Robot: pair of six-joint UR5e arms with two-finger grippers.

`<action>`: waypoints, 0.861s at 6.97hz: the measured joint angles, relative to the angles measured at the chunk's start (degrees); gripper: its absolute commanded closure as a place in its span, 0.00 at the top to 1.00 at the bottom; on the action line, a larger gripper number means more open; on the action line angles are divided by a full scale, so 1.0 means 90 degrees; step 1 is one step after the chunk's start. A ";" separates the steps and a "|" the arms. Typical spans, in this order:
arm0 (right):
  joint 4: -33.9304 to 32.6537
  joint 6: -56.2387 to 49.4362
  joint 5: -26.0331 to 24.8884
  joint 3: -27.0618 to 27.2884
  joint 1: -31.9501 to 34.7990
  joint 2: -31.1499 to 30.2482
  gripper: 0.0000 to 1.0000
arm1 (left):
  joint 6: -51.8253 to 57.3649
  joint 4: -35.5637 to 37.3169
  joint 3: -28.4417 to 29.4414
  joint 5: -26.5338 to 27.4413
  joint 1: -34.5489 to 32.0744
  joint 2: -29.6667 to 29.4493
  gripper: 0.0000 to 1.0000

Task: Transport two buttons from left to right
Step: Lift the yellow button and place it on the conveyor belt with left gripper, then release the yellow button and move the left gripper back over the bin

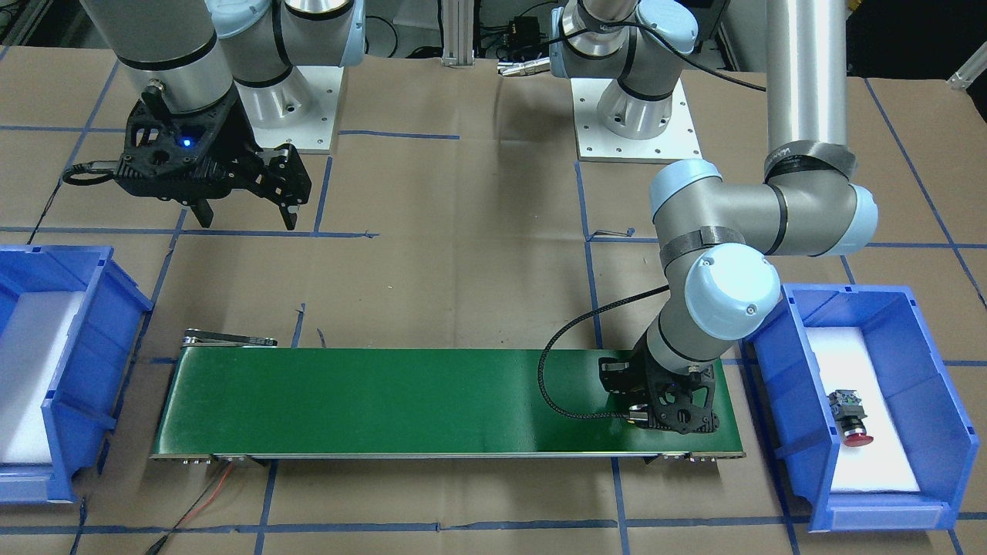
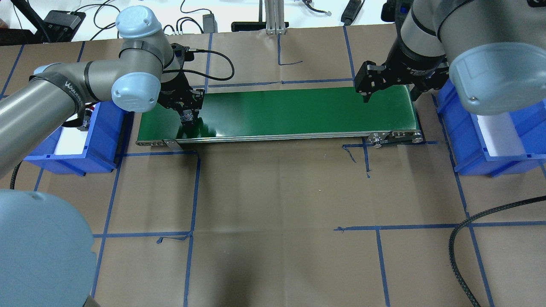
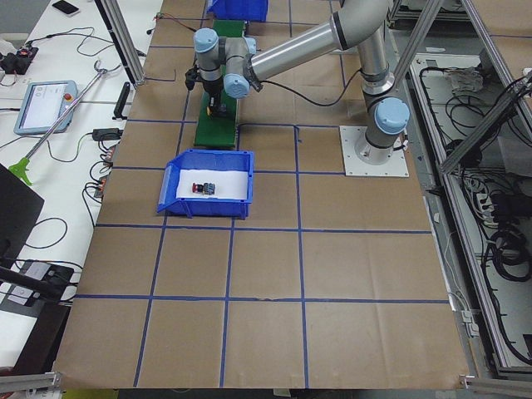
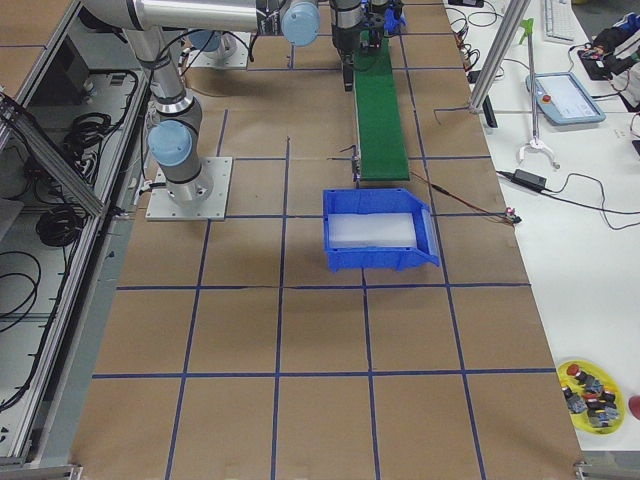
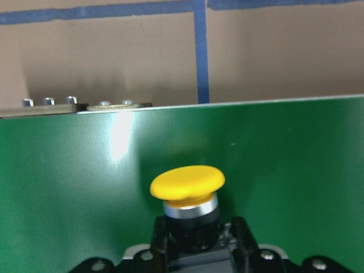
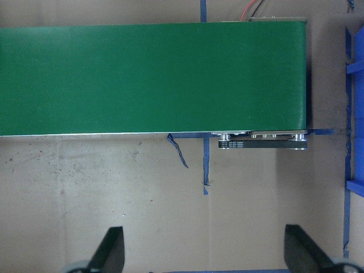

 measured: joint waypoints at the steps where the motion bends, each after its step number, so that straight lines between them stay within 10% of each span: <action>1: 0.0001 0.0000 -0.0004 0.0003 -0.0003 -0.0001 1.00 | 0.0028 0.0156 -0.0066 -0.0013 0.0002 0.0000 1.00; 6: 0.0000 0.0000 0.0000 0.0003 0.0001 0.0012 1.00 | 0.0071 -0.0541 0.0643 -0.0030 0.0073 0.0378 1.00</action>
